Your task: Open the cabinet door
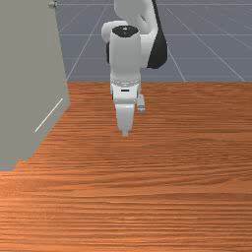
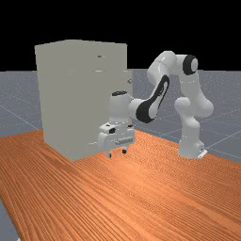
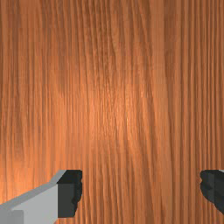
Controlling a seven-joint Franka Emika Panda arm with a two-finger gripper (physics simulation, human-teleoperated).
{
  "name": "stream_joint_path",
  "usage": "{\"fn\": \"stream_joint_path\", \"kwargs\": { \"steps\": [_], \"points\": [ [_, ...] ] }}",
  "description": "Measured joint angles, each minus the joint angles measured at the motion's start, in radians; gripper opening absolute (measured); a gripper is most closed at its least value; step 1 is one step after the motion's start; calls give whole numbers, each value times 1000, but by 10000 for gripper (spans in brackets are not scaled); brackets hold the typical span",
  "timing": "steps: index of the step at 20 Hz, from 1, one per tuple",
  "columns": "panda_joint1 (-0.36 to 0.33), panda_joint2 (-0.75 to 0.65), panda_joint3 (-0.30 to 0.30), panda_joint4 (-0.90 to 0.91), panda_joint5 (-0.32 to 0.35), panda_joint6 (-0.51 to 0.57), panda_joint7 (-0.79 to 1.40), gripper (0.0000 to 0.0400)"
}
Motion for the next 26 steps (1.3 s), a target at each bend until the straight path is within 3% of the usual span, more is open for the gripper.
{"fn": "stream_joint_path", "kwargs": {
  "steps": [1,3,5,6,7,8,10,13,18,21,24,26],
  "points": [
    [4,-1,-10,-5,-17,-12,8,249],
    [2,-10,-28,-20,-25,-32,43,344],
    [0,-16,-34,-26,-27,-39,56,380],
    [7,-167,-22,-185,-14,-171,326,234],
    [20,-367,-1,-277,19,-274,574,144],
    [22,-522,22,-322,47,-321,808,88],
    [-15,-701,72,-405,79,-327,1231,33],
    [-65,-955,111,-560,87,-305,1478,7],
    [-85,-1303,130,-707,78,-315,1569,1],
    [-95,-1426,133,-745,64,-348,1588,0],
    [-146,-1485,96,-736,42,-358,1606,0],
    [-183,-1533,40,-708,23,-368,1593,0]
  ]
}}
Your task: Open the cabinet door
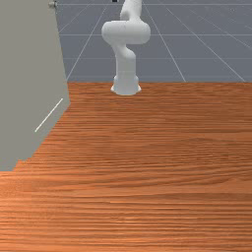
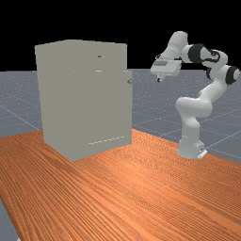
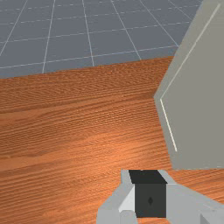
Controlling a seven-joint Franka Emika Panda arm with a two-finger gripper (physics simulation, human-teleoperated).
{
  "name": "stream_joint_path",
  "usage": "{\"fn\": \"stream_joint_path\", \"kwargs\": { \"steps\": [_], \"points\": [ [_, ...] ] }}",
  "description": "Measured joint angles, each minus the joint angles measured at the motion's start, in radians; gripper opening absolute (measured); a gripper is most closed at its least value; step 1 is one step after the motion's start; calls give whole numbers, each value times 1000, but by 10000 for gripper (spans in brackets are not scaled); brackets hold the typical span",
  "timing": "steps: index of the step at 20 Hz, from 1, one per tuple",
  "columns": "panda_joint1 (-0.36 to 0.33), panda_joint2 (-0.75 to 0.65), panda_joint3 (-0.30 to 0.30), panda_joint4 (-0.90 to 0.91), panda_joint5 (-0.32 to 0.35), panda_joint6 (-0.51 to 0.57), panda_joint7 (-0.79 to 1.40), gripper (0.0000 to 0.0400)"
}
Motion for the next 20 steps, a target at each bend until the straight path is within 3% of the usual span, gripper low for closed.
{"fn": "stream_joint_path", "kwargs": {
  "steps": [1,2,3,4,6,10,14,20],
  "points": [
    [-21,-17,-22,13,-14,-4,-4,0],
    [-40,-29,-40,24,-28,-7,-7,157],
    [-60,-41,-62,34,-43,-7,-14,252],
    [-82,-54,-81,45,-62,-4,-20,310],
    [-128,-65,-110,71,-98,7,-22,367],
    [-192,-66,-176,109,-155,78,-37,396],
    [-221,-20,-230,77,-177,299,-20,399],
    [-212,54,-245,-98,-195,665,-2,400]
  ]
}}
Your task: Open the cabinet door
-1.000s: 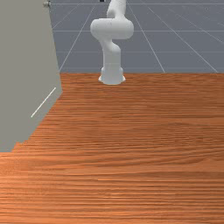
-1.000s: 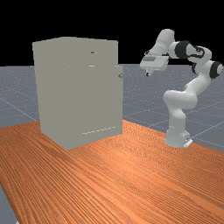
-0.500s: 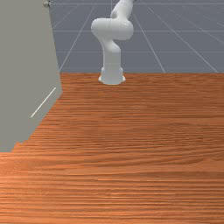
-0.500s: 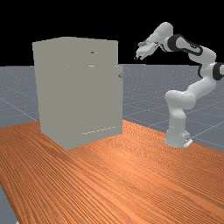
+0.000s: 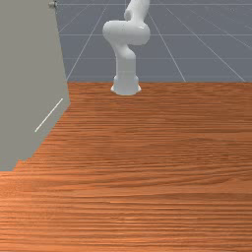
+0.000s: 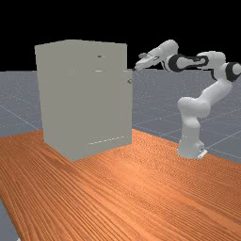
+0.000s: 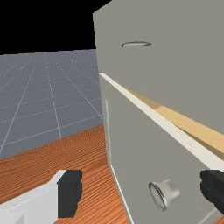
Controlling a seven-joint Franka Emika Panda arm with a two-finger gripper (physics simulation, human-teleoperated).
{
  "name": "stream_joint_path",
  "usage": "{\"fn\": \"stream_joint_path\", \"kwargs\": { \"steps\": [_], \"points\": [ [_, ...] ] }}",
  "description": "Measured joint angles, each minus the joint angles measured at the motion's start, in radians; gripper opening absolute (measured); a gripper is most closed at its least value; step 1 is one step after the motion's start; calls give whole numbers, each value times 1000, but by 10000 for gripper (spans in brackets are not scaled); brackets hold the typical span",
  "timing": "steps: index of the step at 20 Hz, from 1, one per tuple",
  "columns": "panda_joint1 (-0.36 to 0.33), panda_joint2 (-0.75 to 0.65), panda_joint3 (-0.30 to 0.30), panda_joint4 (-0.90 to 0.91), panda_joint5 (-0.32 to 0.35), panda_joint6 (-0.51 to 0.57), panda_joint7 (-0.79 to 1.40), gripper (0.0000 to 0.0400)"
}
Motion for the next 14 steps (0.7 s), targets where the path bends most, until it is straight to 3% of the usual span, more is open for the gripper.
{"fn": "stream_joint_path", "kwargs": {
  "steps": [2,5,10,14],
  "points": [
    [-11,29,-5,-10,-5,72,4,377],
    [-15,28,-15,-18,-7,97,-2,331],
    [-17,-41,-19,26,5,8,-5,391],
    [-18,-25,-51,38,8,59,-12,399]
  ]
}}
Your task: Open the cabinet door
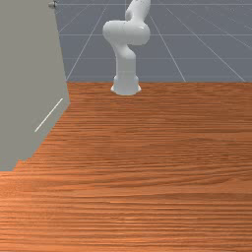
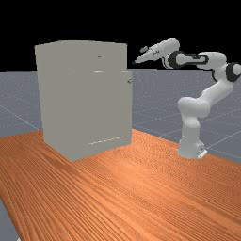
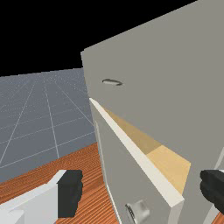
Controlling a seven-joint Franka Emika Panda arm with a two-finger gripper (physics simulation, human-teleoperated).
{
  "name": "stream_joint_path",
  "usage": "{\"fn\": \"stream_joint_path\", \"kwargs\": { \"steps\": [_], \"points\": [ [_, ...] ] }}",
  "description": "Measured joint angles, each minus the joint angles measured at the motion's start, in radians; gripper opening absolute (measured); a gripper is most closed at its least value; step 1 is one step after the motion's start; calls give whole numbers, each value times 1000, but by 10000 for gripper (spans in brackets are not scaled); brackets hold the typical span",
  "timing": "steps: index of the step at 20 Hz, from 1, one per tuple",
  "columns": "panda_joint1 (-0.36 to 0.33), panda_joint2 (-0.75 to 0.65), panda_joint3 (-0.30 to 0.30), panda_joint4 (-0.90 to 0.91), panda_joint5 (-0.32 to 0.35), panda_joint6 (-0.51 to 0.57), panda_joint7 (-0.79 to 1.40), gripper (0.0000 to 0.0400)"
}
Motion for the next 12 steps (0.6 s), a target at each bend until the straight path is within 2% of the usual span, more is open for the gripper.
{"fn": "stream_joint_path", "kwargs": {
  "steps": [3,7,12],
  "points": [
    [0,45,-66,-5,0,92,-19,400],
    [-5,70,-129,-31,-11,128,-57,400],
    [0,73,-118,-189,-21,168,-56,400]
  ]
}}
